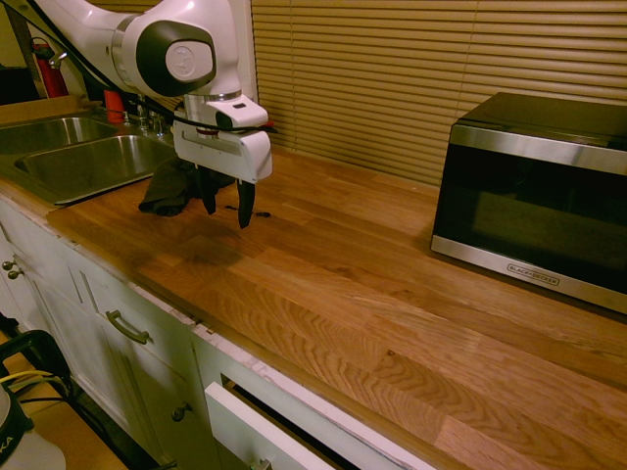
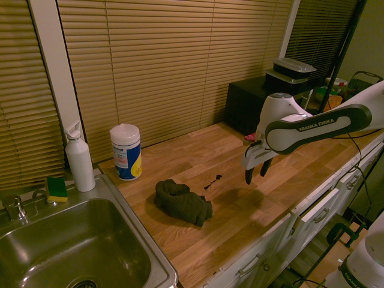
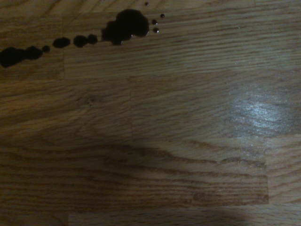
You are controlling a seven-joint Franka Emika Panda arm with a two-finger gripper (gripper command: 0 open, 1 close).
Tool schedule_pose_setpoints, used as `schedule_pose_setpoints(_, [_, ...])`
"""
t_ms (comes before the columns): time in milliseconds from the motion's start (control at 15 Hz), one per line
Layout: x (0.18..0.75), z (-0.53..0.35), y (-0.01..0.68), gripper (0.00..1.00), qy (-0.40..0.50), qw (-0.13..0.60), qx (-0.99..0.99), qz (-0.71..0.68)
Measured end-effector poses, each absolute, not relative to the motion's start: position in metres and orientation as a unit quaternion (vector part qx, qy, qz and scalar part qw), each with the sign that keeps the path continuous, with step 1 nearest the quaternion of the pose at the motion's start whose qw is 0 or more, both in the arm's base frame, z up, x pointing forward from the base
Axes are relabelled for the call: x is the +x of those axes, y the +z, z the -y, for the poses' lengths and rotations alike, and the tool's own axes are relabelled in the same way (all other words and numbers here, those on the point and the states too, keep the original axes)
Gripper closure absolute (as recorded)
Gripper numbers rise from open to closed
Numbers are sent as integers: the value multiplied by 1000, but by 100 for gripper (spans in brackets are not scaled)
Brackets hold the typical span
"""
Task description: Clear the spill
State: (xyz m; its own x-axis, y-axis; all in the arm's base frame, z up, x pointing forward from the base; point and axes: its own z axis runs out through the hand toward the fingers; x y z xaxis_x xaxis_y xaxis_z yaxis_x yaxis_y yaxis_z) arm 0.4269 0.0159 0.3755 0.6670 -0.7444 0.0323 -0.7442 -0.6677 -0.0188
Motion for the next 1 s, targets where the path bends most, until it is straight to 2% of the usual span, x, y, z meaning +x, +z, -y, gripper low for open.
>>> schedule_pose_setpoints(400, [436,-48,389,0,-53,18,-922,-384])
schedule_pose_setpoints(1000, [450,-174,411,0,-98,30,-938,-332])
